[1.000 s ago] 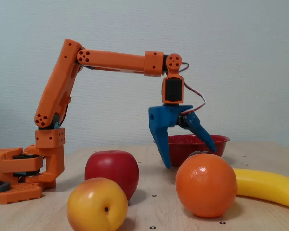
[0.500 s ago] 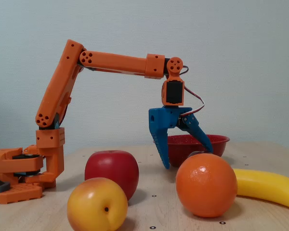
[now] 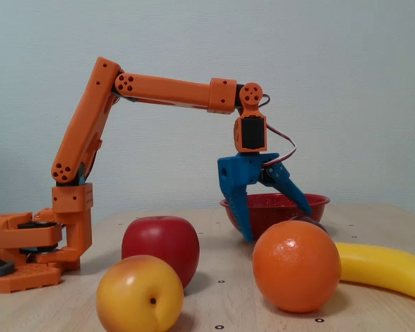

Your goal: Put plum in the red bowl.

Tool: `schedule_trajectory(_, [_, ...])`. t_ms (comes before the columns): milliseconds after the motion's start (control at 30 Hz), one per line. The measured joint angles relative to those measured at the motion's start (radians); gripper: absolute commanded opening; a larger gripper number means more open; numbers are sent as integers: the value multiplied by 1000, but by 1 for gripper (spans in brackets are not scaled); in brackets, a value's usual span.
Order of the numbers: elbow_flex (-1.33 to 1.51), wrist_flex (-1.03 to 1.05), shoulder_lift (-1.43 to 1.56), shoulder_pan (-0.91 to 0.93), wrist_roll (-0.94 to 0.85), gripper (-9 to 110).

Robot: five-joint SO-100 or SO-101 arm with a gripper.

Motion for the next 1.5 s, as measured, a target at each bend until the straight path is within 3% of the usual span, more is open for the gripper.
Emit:
schedule_trajectory(567, [-20, -173, -46, 0, -2, 48])
schedule_trajectory(1500, [-31, -232, -81, 0, -3, 48])
